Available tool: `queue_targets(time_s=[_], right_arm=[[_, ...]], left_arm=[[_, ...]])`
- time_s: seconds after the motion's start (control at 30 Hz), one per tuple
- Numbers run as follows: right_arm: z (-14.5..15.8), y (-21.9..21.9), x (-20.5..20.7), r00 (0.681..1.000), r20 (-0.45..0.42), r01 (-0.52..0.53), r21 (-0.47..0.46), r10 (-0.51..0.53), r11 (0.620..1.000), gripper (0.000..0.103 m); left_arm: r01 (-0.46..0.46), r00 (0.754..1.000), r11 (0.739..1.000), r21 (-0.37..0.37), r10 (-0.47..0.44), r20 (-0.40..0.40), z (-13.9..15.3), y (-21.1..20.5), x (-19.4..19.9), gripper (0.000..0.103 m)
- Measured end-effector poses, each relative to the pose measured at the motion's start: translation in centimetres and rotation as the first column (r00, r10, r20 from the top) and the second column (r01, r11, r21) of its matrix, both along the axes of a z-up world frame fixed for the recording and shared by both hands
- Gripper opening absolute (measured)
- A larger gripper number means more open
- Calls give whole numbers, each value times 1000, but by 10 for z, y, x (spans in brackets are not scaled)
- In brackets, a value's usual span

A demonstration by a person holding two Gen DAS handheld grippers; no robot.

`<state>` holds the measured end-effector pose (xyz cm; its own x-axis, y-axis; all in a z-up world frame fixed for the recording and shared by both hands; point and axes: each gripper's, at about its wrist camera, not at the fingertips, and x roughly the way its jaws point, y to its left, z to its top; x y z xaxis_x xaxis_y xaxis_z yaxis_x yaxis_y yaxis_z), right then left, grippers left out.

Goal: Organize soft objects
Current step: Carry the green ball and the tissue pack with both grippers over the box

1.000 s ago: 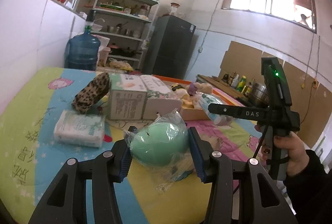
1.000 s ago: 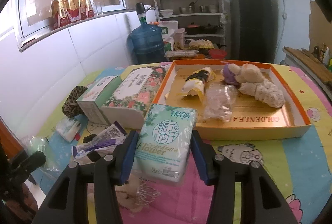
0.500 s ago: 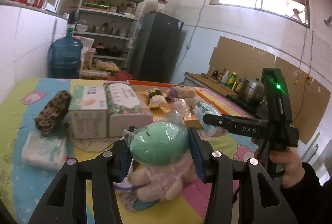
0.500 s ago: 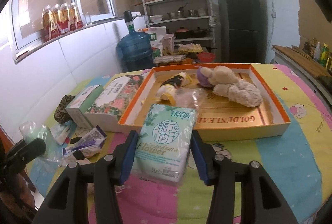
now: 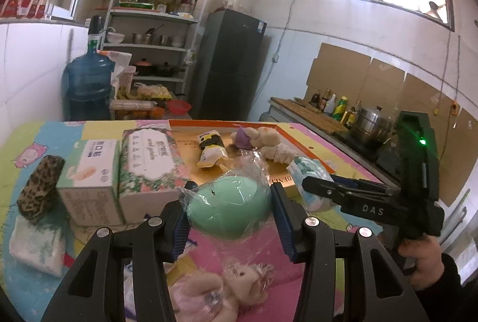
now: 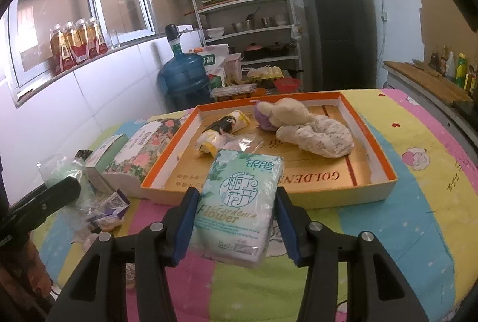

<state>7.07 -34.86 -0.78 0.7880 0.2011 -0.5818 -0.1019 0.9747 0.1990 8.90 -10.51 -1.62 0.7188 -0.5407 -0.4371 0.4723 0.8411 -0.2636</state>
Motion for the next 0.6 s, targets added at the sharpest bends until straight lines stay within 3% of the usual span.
queue_targets(time_s=[0.6], right_arm=[[4, -52, 20, 998, 55, 26, -3, -25, 1000, 51]], left_arm=[[-73, 997, 995, 62, 74, -21, 4, -63, 44, 51]])
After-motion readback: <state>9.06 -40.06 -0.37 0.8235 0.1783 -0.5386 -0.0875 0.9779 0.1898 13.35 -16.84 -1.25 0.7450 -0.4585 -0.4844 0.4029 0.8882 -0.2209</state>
